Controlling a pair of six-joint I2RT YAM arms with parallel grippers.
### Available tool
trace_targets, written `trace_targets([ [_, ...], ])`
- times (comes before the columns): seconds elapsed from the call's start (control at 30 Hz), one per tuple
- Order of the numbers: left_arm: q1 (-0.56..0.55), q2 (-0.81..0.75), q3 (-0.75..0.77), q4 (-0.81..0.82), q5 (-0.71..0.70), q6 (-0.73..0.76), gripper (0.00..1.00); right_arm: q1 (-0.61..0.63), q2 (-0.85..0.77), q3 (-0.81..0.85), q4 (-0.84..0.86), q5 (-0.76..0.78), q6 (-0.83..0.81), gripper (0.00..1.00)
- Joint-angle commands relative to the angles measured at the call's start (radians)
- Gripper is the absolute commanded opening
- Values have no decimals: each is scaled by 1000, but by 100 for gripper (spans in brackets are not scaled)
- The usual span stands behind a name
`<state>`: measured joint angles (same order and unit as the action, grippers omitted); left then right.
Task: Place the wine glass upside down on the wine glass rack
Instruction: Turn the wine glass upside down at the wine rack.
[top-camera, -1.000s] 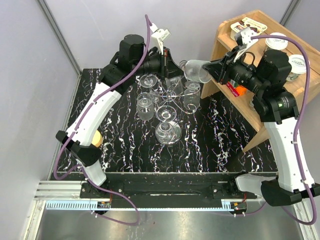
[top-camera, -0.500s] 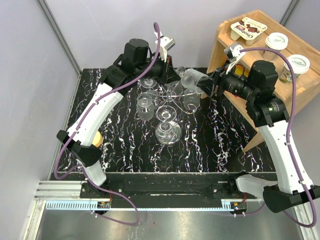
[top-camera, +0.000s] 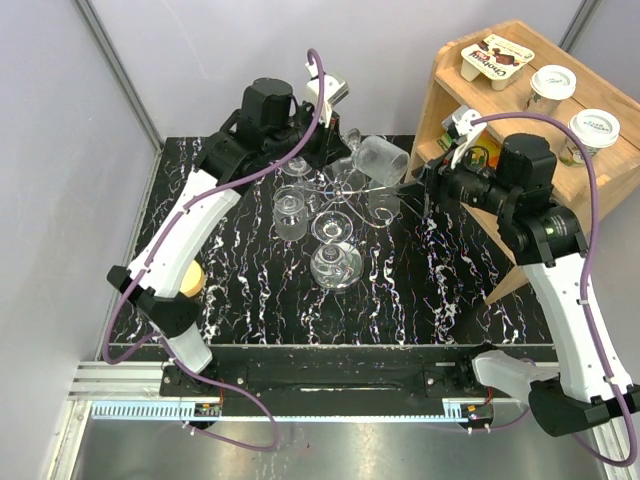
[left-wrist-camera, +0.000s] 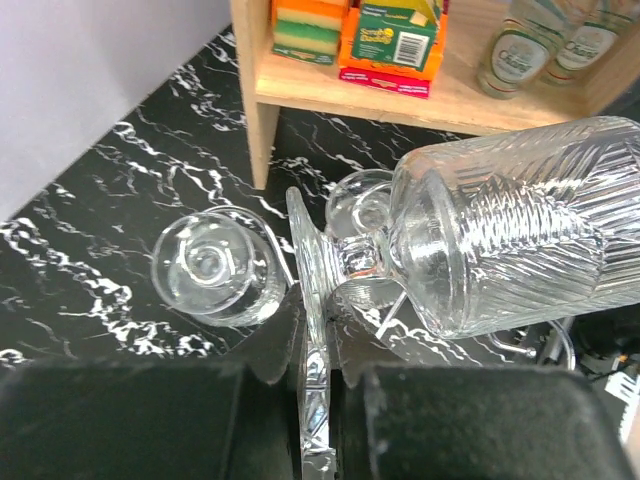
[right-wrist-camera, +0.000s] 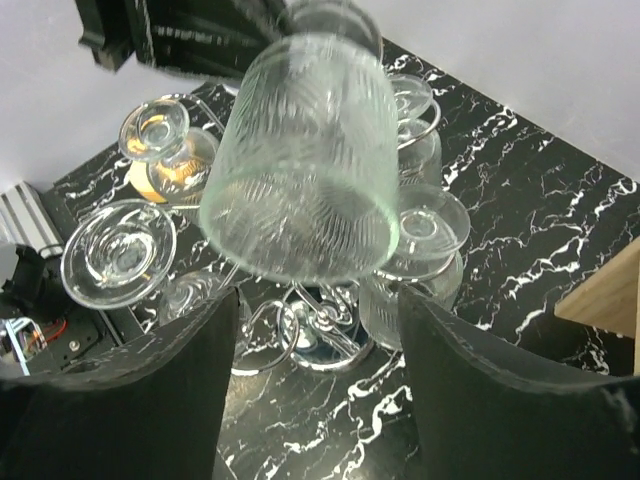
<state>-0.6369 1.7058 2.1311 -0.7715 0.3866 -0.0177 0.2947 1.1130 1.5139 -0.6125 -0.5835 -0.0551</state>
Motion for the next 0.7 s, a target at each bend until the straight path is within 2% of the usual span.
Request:
trace_targets([
  [0.0,-6,-83,69,104,-83,110,0,12,-32,109,-168,46,-94,74],
  [0.07,-12,-86,87,87,-90,160,0,14,-15,175,-231,79,-109,82],
  [0.23,-79,-81,134,45,-144,291,0,14,122,422,-418,93,-92,85],
  [0.43,-173,-98,125,41,-279,424,0,12,217,572,-438,90,-84,90],
  [0.67,-237,-120,110,66,-423,525,0,15,274,594,-458,11,-34,93],
])
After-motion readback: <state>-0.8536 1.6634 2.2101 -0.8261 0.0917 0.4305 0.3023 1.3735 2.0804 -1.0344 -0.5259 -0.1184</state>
